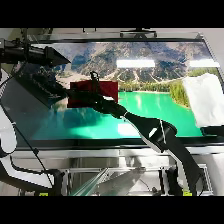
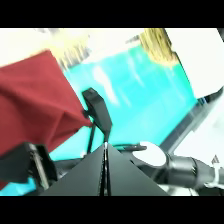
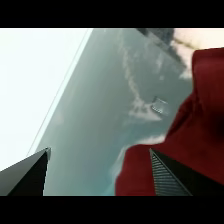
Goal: Fold the shirts.
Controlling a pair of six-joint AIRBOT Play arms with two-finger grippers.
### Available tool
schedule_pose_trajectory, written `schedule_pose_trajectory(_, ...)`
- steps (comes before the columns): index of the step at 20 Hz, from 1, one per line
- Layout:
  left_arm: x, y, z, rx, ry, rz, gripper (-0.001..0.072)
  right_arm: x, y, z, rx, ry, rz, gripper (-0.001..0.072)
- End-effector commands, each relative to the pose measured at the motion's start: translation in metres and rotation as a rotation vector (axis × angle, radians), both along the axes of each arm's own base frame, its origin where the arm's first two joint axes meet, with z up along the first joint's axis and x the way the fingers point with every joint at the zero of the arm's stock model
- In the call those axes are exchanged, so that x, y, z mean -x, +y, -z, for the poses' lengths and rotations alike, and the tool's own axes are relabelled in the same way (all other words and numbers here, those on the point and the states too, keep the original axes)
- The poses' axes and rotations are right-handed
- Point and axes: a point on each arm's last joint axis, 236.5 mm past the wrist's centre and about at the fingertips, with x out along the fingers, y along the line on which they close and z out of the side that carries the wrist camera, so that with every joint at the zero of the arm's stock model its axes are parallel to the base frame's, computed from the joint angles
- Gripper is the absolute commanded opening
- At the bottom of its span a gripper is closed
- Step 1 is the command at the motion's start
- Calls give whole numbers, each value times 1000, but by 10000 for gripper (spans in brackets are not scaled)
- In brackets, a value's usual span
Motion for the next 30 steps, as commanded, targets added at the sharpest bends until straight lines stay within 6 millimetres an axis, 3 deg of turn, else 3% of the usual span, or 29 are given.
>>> schedule_pose_trajectory(1,14,3,9,0,46,3,3,6,8,-21,-38,-56,-81,705)
schedule_pose_trajectory(2,15,3,12,1,55,2,3,3,-1,-31,-23,-68,-101,702)
schedule_pose_trajectory(4,17,7,13,0,65,3,3,-5,-29,-49,59,-102,-160,494)
schedule_pose_trajectory(7,14,14,13,1,63,-15,3,-18,-105,-46,253,20,-214,511)
schedule_pose_trajectory(9,13,18,13,1,63,-22,3,-26,-184,-20,437,203,-181,518)
schedule_pose_trajectory(10,13,18,13,0,63,-21,3,-31,-219,-5,507,278,-149,585)
schedule_pose_trajectory(11,13,18,13,1,62,-22,3,-35,-248,8,547,358,-111,656)
schedule_pose_trajectory(13,13,18,13,1,62,-22,3,-43,-283,31,557,464,-54,656)
schedule_pose_trajectory(15,13,17,13,1,62,-22,3,-47,-288,54,549,522,-30,656)
schedule_pose_trajectory(20,13,18,13,0,63,-21,3,-55,-273,108,457,618,-6,656)
schedule_pose_trajectory(26,13,18,13,-1,60,-20,3,-44,-219,113,297,608,-112,642)
schedule_pose_trajectory(27,13,18,13,-1,57,-19,3,-42,-208,109,271,593,-129,527)
schedule_pose_trajectory(29,13,18,13,-2,56,-17,3,-41,-193,95,211,563,-155,99)
schedule_pose_trajectory(30,13,18,13,-2,56,-17,3,-42,-188,81,182,537,-174,23)
